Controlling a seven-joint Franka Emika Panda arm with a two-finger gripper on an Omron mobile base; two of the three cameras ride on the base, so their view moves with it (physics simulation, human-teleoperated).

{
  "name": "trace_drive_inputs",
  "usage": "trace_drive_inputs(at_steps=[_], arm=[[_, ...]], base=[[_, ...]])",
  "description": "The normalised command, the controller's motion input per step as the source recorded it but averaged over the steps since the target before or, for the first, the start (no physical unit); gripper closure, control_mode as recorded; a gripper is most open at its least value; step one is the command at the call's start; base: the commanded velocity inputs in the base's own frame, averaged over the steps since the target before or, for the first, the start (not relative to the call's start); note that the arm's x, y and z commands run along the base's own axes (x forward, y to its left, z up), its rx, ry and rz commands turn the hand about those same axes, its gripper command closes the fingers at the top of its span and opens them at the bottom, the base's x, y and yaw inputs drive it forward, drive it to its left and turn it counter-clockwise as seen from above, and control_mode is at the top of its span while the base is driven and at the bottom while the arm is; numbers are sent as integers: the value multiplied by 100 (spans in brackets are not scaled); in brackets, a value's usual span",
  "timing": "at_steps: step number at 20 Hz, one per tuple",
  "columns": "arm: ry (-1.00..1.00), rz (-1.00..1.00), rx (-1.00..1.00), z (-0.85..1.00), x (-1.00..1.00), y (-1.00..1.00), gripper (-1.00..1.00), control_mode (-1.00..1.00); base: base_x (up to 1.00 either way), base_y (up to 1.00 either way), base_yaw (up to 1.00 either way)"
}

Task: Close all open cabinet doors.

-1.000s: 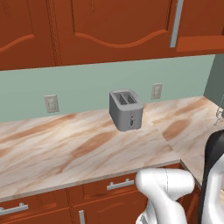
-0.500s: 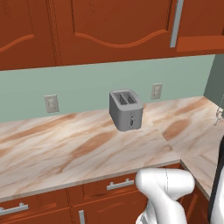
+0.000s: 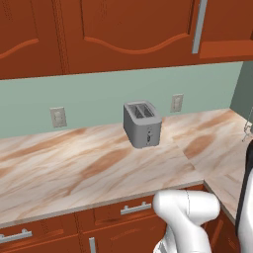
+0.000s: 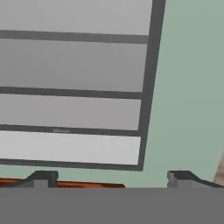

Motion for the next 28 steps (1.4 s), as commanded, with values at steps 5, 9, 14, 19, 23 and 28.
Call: trace_drive_inputs(at_steps=[5, 9, 14, 19, 23, 28], arm=[[1, 0, -1, 8, 15, -32, -100, -100], [0, 0, 2, 16, 9, -26, -100, -100], [0, 0, 3, 13, 25, -19, -100, -100], [2, 0, 4, 13, 24, -20, -100, -100], [4, 0, 7, 4, 16, -20, -100, -100], [5, 0, 5, 0, 26, -11, -100, -100]], base=[[0, 0, 0], [0, 0, 0], [0, 0, 0], [0, 0, 0], [0, 0, 0], [0, 0, 0]])
